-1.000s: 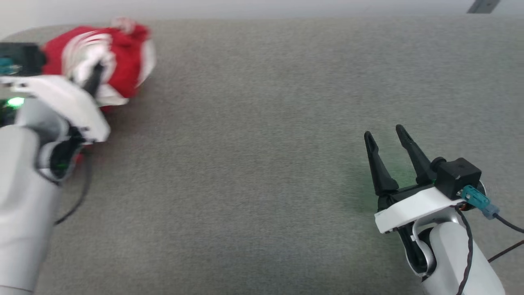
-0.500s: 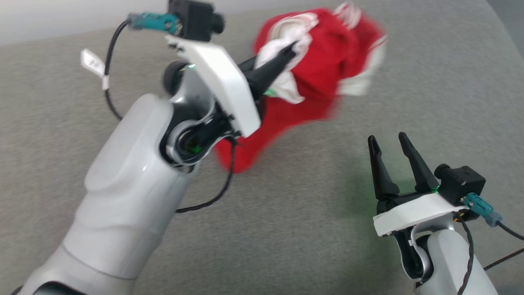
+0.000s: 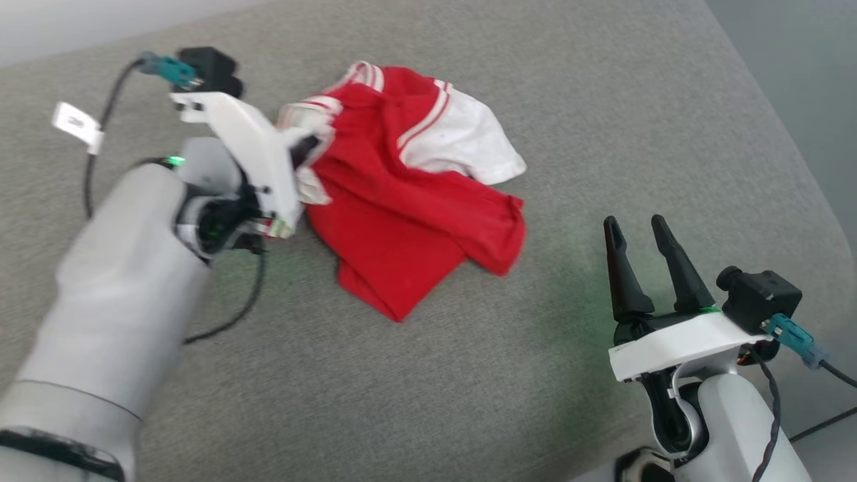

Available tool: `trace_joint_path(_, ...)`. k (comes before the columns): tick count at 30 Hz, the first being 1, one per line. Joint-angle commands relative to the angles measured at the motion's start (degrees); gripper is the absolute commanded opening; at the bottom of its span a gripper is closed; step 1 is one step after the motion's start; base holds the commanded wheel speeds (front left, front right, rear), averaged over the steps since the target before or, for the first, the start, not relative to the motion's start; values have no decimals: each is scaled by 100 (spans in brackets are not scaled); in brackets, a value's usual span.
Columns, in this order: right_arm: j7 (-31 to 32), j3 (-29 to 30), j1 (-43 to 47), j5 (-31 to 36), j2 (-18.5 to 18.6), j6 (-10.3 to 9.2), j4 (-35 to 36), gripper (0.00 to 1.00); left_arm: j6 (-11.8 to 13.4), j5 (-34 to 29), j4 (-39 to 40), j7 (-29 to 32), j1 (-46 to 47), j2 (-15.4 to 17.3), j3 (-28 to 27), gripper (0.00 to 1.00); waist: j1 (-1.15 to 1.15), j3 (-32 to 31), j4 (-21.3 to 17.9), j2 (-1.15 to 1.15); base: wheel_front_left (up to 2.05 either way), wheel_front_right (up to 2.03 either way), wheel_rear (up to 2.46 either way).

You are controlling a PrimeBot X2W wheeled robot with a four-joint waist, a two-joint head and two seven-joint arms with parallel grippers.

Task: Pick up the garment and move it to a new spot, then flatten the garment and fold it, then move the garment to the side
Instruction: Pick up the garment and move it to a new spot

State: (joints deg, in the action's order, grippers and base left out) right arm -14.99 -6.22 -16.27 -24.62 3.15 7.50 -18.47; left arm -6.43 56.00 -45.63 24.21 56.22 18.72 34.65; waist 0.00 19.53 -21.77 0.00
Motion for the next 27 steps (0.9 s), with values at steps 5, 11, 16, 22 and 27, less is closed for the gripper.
trace_joint_path(5,-27,-38,-9,-158,-24,-2,49,100,-60,-704,-623,-90,319,361,567,0,0,176,-196,0,0,0,0)
trace_joint_path(11,-27,-63,-46,-229,-25,-2,58,100,-82,-1108,-915,-244,322,565,1288,9,0,210,-186,0,0,0,0)
trace_joint_path(16,-26,-33,-65,-83,-24,-2,63,100,-92,-808,-592,-550,329,532,1625,100,0,102,4,0,0,0,0)
trace_joint_path(22,-26,127,6,279,-19,-2,31,100,-94,-268,53,-1164,403,599,1796,100,0,-205,433,0,0,0,0)
trace_joint_path(27,-27,223,83,485,33,-2,22,100,-94,12,423,-1597,157,696,1952,100,0,-446,786,0,0,0,0)
